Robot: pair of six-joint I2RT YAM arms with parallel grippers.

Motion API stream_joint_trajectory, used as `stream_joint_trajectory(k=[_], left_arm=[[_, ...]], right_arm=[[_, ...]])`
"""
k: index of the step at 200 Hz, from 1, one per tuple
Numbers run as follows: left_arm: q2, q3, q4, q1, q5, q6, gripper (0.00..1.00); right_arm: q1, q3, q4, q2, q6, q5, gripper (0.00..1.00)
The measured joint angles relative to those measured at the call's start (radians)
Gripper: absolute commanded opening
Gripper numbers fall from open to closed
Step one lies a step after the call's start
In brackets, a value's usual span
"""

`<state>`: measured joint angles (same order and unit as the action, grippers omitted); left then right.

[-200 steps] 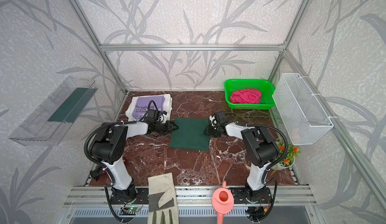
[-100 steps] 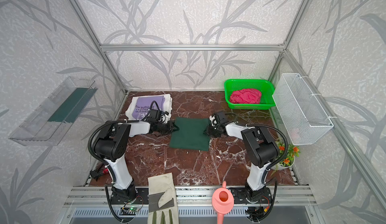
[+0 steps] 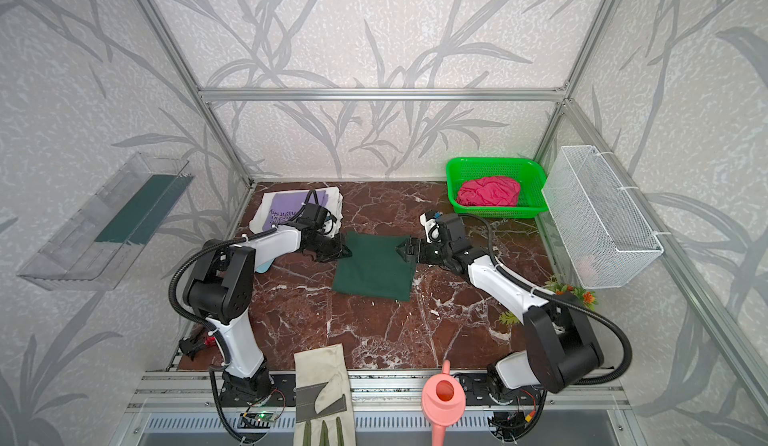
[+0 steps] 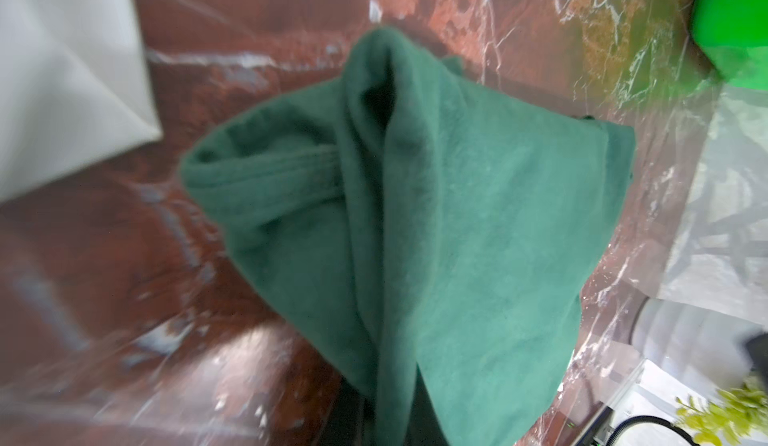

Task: Fold and stack the t-shirts
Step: 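Lift the green shirt with the left gripper while the right gripper releases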

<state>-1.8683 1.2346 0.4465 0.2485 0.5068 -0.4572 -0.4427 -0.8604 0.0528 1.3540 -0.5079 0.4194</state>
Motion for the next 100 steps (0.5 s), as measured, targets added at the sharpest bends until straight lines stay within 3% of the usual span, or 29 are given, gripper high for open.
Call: stream_joint_trajectory(k=[40,100], left_arm=[[-0.002,0.239,0.245,0.000,-0.093,0.061,0.00],[-0.141,0.666,0.534,0.008,-0.238,0.154,0.00]], right_arm=[[-0.096,0.087,-0.016,-0.217,0.008,-0.034,0.99],[-0.217,0.166,-0.003,-0.351,-0.003,-0.076,0.99]])
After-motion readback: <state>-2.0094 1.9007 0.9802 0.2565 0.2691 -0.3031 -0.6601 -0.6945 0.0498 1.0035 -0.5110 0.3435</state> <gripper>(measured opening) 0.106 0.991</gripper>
